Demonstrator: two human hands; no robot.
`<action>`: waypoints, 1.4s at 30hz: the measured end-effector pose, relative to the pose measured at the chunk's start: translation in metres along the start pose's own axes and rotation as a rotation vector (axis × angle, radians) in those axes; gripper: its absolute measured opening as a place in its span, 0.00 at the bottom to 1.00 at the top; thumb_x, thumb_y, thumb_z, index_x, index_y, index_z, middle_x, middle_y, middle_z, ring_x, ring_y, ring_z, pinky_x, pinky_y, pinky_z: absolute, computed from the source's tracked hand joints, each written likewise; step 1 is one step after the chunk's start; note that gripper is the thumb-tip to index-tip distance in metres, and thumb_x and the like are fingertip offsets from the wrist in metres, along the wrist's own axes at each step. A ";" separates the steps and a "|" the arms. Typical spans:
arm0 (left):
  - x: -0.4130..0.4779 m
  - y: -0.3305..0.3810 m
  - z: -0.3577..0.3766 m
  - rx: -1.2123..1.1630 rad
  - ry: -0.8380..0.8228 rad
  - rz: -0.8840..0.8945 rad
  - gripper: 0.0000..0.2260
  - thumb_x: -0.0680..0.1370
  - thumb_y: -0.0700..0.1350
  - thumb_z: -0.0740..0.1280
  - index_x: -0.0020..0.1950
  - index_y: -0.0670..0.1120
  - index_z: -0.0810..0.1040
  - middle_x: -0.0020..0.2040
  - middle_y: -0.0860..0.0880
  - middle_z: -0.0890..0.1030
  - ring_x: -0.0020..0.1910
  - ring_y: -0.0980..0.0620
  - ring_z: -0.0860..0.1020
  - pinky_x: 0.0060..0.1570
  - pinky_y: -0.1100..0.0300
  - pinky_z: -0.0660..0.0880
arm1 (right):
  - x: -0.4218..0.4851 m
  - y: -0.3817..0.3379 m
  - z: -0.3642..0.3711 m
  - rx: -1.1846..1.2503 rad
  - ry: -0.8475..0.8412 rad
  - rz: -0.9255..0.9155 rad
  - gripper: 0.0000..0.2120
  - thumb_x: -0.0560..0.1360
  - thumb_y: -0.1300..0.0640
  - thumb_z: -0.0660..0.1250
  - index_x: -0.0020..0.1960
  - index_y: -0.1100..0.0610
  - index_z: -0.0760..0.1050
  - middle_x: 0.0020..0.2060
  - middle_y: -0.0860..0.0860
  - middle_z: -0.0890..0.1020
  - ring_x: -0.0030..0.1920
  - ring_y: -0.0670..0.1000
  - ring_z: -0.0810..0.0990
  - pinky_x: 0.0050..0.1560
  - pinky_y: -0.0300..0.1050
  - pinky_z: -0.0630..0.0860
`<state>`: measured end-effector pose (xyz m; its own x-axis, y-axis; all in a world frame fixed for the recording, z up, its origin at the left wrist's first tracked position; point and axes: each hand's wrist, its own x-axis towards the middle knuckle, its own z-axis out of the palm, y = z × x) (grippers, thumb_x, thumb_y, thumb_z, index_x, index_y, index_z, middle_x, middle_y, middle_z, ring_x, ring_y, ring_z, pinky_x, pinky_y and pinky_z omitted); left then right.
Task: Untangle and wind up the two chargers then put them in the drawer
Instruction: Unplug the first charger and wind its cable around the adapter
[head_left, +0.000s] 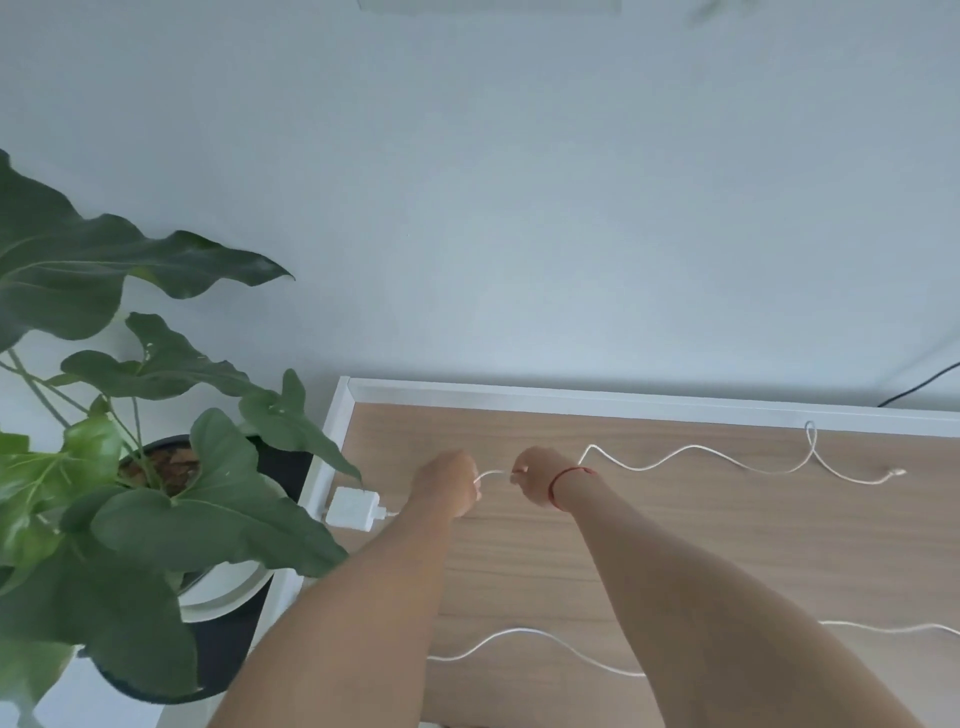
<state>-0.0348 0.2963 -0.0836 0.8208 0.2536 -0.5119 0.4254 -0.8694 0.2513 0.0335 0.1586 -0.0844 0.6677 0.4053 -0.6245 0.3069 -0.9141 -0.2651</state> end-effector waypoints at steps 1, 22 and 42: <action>0.001 0.009 0.000 0.000 0.012 0.014 0.06 0.78 0.45 0.66 0.49 0.43 0.81 0.48 0.45 0.83 0.50 0.42 0.81 0.43 0.58 0.71 | 0.001 -0.002 0.004 -0.002 -0.005 -0.014 0.14 0.80 0.58 0.59 0.58 0.58 0.80 0.56 0.56 0.82 0.57 0.58 0.79 0.58 0.50 0.76; 0.004 0.117 0.028 0.017 0.101 0.039 0.07 0.77 0.45 0.65 0.49 0.46 0.83 0.48 0.45 0.84 0.51 0.43 0.81 0.46 0.58 0.71 | -0.017 0.094 -0.027 0.080 0.040 -0.088 0.13 0.80 0.55 0.56 0.50 0.59 0.78 0.52 0.56 0.81 0.55 0.59 0.79 0.53 0.48 0.75; 0.028 0.268 0.058 0.062 0.212 -0.004 0.07 0.78 0.41 0.64 0.49 0.46 0.82 0.51 0.48 0.83 0.55 0.44 0.80 0.53 0.56 0.72 | -0.025 0.243 -0.062 0.111 0.098 -0.129 0.14 0.80 0.62 0.56 0.58 0.60 0.79 0.57 0.56 0.81 0.58 0.58 0.79 0.59 0.50 0.75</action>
<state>0.0804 0.0460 -0.0782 0.8839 0.3345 -0.3269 0.4096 -0.8910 0.1956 0.1336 -0.0727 -0.0879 0.6923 0.5135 -0.5069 0.3208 -0.8483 -0.4213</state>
